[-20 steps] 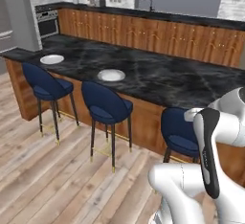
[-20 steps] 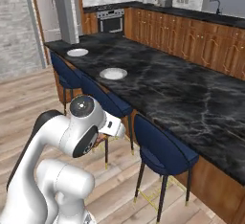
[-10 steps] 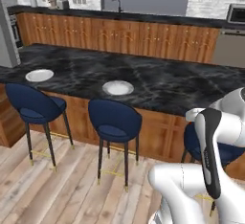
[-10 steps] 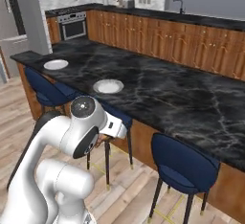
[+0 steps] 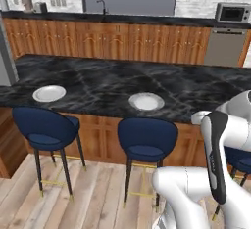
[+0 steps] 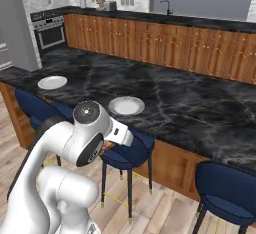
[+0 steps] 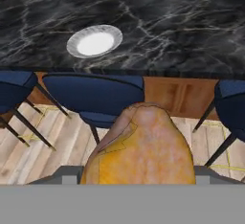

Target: Take the chicken drumsticks from the pan and place one on each plate on the dining counter.

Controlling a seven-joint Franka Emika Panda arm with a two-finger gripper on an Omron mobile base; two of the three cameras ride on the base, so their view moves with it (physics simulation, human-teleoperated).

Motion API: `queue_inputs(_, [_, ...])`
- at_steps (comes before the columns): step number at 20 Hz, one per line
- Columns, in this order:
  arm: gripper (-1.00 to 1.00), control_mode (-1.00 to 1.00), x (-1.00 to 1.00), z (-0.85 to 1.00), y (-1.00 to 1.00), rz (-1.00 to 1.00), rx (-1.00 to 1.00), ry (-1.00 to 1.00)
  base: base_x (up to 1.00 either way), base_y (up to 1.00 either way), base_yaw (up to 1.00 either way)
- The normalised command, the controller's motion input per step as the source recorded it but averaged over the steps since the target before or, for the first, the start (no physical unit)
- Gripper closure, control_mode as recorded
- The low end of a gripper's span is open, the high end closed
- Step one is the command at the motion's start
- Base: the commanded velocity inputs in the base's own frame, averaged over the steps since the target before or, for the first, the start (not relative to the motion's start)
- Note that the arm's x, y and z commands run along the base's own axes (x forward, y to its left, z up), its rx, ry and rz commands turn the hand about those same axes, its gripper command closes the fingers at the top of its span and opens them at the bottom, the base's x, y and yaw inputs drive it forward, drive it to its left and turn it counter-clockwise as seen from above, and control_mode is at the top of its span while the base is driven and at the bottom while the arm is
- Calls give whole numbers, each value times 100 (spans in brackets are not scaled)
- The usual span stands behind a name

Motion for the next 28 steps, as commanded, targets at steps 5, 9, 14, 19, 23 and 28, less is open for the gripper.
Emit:
queue_inputs(5, [100, 100, 0, 0, 0, 0, 0, 0, 92, 48, -19])
queue_inputs(9, [100, 100, 0, 0, 0, 0, 0, 0, 91, 26, -15])
queue_inputs(14, [100, 100, 0, 0, 0, 0, 0, 0, 77, 21, -14])
queue_inputs(19, [100, -100, 56, -4, 24, -10, -1, -1, 13, 5, -3])
queue_inputs(23, [100, -100, 94, -18, 34, -15, -3, 0, 0, 0, 0])
queue_inputs(28, [100, -100, 88, -39, 10, -10, 0, 1, 0, 0, 0])
